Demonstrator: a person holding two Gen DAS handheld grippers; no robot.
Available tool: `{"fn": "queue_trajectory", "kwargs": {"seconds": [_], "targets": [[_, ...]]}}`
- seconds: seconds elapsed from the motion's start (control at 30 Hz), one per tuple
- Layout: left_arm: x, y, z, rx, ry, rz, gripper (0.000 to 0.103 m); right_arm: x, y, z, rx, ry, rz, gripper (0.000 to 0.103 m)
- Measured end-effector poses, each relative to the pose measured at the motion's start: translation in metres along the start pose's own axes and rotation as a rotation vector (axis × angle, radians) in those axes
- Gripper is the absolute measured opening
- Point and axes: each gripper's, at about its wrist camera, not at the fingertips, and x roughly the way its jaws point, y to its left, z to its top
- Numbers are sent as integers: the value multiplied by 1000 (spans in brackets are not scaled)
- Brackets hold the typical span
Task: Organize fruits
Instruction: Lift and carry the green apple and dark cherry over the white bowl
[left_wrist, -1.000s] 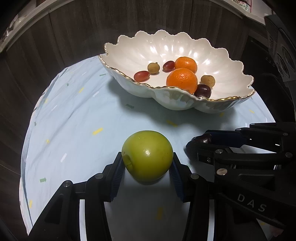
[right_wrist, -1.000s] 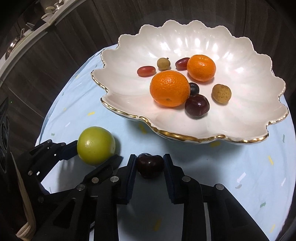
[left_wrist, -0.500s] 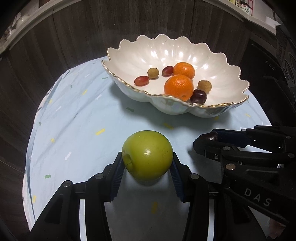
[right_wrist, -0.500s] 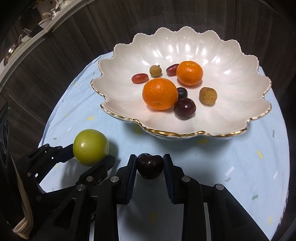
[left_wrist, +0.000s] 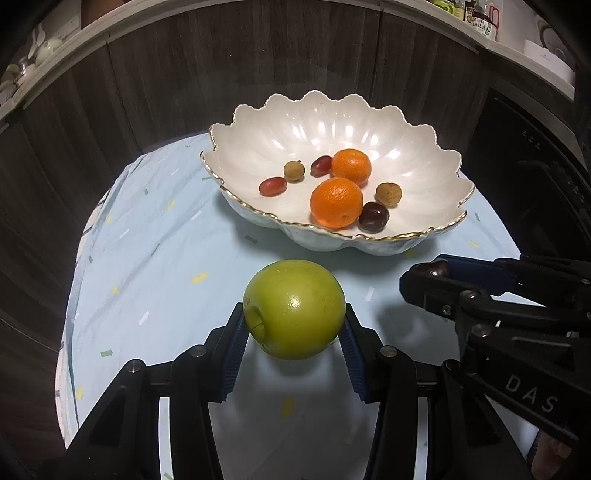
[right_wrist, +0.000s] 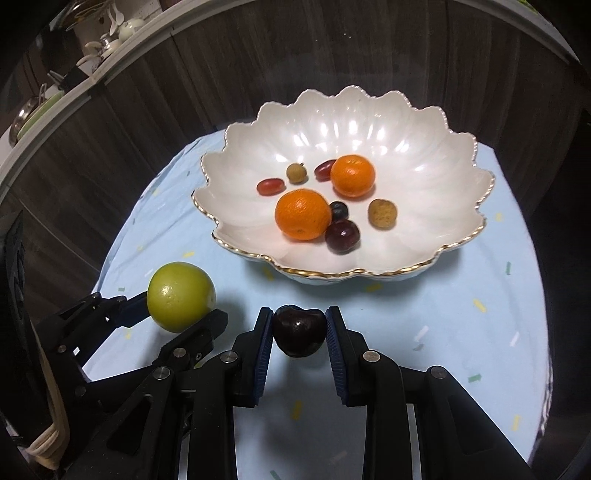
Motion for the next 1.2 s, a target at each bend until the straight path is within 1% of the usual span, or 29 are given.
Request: {"fn": "queue_trajectory", "kwargs": {"seconds": [0.57,0.83,1.2], "targets": [[-18,-9,22,-3,-29,23,48,-33,-19,13,43,-87,-38,30],[-20,-14,42,4,-51,21,48,-41,-31,25,65,-120,-52,30],[-15,-12,69,1,-83,38,48,-44,-46,48,82,-164,-79,30]]}}
